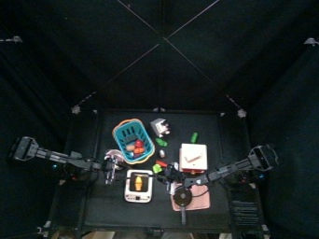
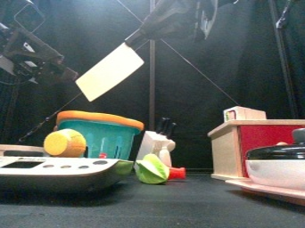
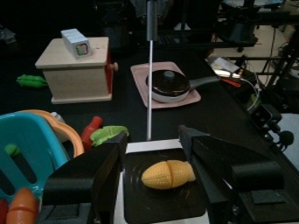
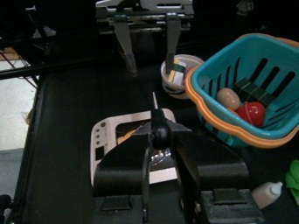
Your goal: Grab cleaver with other hand
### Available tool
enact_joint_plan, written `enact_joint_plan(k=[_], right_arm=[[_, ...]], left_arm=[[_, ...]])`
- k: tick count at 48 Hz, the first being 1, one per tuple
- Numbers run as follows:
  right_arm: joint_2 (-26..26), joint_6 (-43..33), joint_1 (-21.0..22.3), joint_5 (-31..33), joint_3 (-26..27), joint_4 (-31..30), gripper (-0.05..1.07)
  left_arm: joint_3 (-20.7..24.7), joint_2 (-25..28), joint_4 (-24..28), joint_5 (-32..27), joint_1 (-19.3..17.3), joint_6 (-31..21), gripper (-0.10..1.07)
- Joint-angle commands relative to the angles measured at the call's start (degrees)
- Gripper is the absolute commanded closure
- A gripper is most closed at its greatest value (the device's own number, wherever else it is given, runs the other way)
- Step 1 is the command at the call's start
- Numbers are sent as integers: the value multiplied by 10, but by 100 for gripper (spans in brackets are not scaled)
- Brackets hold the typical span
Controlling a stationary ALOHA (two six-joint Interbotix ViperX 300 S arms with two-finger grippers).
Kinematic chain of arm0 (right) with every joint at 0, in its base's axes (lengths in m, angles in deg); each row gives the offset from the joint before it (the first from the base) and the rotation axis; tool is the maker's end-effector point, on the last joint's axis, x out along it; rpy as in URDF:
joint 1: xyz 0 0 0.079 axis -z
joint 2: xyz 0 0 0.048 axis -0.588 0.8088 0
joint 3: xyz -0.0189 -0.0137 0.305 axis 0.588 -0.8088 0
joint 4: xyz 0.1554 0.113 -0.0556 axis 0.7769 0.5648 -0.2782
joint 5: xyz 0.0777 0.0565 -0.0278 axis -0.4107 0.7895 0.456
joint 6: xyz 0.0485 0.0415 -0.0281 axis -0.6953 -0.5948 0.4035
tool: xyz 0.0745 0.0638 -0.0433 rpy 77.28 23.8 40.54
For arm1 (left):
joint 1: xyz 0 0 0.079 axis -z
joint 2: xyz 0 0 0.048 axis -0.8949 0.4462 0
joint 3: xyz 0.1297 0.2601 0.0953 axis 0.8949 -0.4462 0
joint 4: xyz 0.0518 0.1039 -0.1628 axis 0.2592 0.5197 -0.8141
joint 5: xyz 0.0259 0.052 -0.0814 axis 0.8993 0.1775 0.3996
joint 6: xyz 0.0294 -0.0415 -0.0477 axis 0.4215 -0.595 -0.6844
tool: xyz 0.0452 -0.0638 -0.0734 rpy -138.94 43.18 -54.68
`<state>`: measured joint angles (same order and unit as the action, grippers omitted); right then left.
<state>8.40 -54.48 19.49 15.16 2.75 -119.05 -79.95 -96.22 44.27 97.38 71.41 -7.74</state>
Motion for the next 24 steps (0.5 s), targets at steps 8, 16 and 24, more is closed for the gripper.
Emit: enact_joint_plan(k=[8,16,24], right_arm=[[-2,1,9,0,30,-18,48],[-1,1,12,0,33,-18,48],[-1,1,12,0,33,-18,48]], left_arm=[[37,30,1,6,2,1,12],[50,62,0,6,2,2,13],[54,70,-1,6,-2,1,15]])
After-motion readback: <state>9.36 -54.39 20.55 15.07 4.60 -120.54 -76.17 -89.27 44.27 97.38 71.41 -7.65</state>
